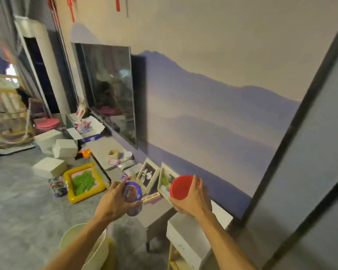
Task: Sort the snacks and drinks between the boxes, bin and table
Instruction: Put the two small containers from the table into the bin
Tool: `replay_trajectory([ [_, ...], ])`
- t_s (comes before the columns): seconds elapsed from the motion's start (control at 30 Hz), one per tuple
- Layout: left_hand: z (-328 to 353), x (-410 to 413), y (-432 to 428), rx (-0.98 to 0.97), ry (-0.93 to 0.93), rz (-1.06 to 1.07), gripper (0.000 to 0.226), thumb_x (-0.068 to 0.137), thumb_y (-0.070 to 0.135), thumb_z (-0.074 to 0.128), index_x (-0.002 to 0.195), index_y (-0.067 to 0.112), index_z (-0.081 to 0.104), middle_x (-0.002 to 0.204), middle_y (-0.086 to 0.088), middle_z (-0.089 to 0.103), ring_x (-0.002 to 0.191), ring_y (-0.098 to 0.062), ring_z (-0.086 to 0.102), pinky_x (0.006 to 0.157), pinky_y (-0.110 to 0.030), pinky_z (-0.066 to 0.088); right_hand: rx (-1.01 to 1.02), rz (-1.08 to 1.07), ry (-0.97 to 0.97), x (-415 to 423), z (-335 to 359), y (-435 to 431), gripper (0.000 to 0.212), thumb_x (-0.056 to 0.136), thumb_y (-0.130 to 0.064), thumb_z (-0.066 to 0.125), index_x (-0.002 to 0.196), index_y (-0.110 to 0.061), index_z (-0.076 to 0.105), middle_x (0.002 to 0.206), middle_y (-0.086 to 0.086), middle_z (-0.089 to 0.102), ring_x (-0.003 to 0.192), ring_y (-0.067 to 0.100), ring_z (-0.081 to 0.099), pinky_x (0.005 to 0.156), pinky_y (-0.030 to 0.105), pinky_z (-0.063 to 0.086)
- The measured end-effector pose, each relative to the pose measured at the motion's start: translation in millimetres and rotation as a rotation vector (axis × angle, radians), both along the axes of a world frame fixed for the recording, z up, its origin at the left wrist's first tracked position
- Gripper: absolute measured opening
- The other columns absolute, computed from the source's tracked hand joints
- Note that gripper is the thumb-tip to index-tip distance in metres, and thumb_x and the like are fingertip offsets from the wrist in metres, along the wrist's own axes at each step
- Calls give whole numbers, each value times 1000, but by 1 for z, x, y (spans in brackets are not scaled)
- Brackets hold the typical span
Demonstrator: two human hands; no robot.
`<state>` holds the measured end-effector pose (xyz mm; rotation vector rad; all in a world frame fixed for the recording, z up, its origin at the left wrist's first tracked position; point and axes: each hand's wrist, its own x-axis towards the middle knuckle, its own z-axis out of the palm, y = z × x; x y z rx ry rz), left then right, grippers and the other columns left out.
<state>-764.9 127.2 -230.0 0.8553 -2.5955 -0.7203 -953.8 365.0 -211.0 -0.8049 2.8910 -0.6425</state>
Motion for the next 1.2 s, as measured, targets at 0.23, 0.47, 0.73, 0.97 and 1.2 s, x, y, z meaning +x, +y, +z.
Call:
replay_trajectory([
  [0.23,-10,121,-133,15,-18,184,135,49,105,61,154,21,49,146,0,53,121,-23,62,101,-39,57,36,166,-63,87,-5,-163,154,60,-93,76,167,-18,-6,170,13,17,152,37,35,109,47,50],
  [0.47,-13,188,-218,6,-23,248,138,50,106,60,155,16,47,145,-3,53,121,-25,62,100,-42,58,83,248,-73,155,-29,-288,150,61,-92,75,166,-15,-1,167,16,18,149,43,36,107,55,50],
  [0.73,-59,204,-268,97,-44,279,121,58,85,79,152,15,48,138,-2,52,117,-24,61,99,-38,55,138,355,-154,182,-79,-368,150,62,-89,78,166,-15,-2,168,16,16,148,43,33,109,54,47],
  [0.97,-121,179,-316,184,-130,325,121,57,85,78,151,15,46,139,-1,50,116,-22,62,98,-37,56,227,385,-251,151,-160,-435,151,53,-96,74,161,-14,7,162,16,25,143,43,39,104,55,51],
  [1.2,-187,149,-361,277,-218,351,121,60,82,81,154,16,42,147,-3,48,122,-25,61,100,-40,58,267,400,-370,128,-227,-491,151,60,-88,79,165,-13,2,166,17,21,147,44,35,111,56,45],
])
